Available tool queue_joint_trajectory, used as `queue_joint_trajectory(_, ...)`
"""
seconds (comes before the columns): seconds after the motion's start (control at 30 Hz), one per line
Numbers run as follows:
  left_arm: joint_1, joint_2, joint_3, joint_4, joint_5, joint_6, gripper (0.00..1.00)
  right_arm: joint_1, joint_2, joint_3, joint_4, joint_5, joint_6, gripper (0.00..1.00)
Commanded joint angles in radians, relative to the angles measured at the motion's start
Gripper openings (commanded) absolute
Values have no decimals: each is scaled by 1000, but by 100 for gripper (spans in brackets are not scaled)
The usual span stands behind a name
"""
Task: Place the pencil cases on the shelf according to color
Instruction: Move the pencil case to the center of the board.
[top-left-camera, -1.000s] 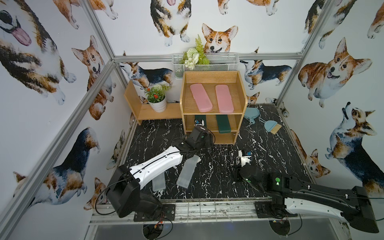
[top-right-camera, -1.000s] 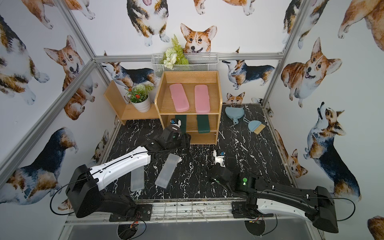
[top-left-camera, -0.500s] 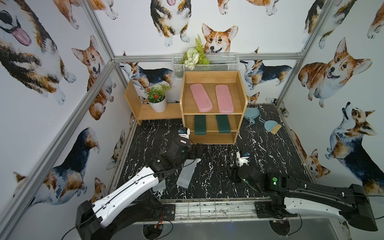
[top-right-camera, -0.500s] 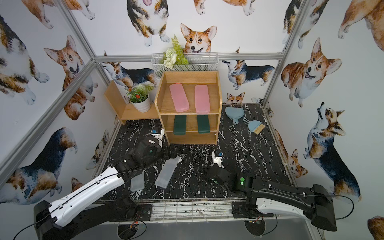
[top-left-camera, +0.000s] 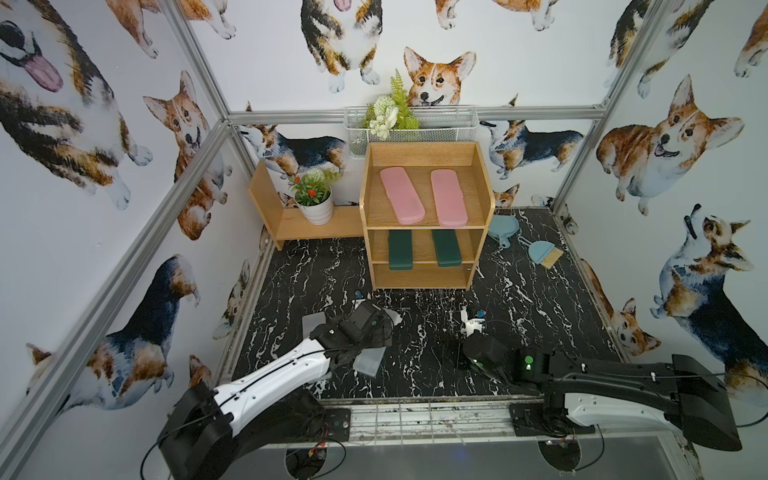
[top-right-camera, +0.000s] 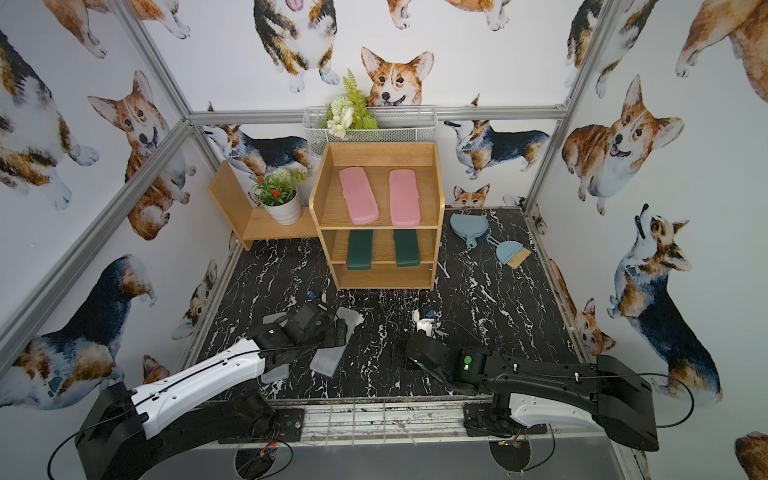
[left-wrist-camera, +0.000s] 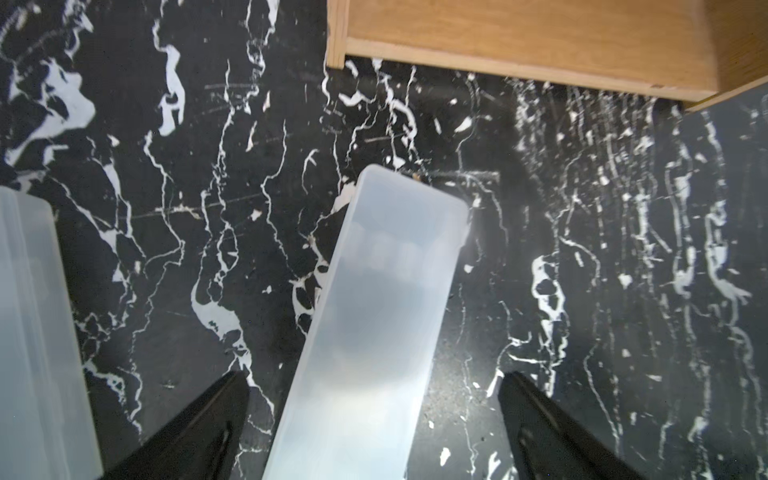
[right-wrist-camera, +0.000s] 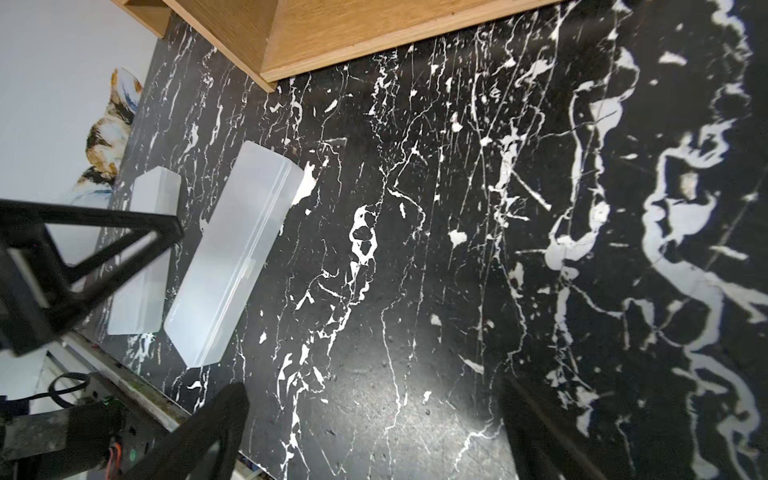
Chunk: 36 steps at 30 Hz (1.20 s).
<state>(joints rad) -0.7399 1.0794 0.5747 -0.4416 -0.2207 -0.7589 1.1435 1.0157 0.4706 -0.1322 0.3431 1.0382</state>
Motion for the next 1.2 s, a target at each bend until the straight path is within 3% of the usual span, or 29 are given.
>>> queue_joint_trajectory(0.0, 0, 21, -48, 84, 44, -26, 99, 0, -12, -6, 35, 7, 43, 99)
queue_joint_trajectory(0.2, -23, 66, -142, 169, 90, -62, 99, 0, -21, 10, -8, 10, 40, 100)
queue_joint_trajectory(0.33, -93, 106, -152, 213, 95, -118, 99, 1, -22, 16, -41, 15, 53, 100)
queue_joint_trajectory(0.53, -320, 312, 88, 16, -63, -197, 99, 1, -38, -1, -86, 7, 90, 100)
queue_joint_trajectory(0.83, -399, 463, 313, 124, 17, -219, 99, 0, -60, 39, -184, 38, 76, 100)
queue_joint_trajectory(1.17, -397, 299, 352, 19, -133, -194, 99, 19, 87, 161, -251, 29, 70, 100)
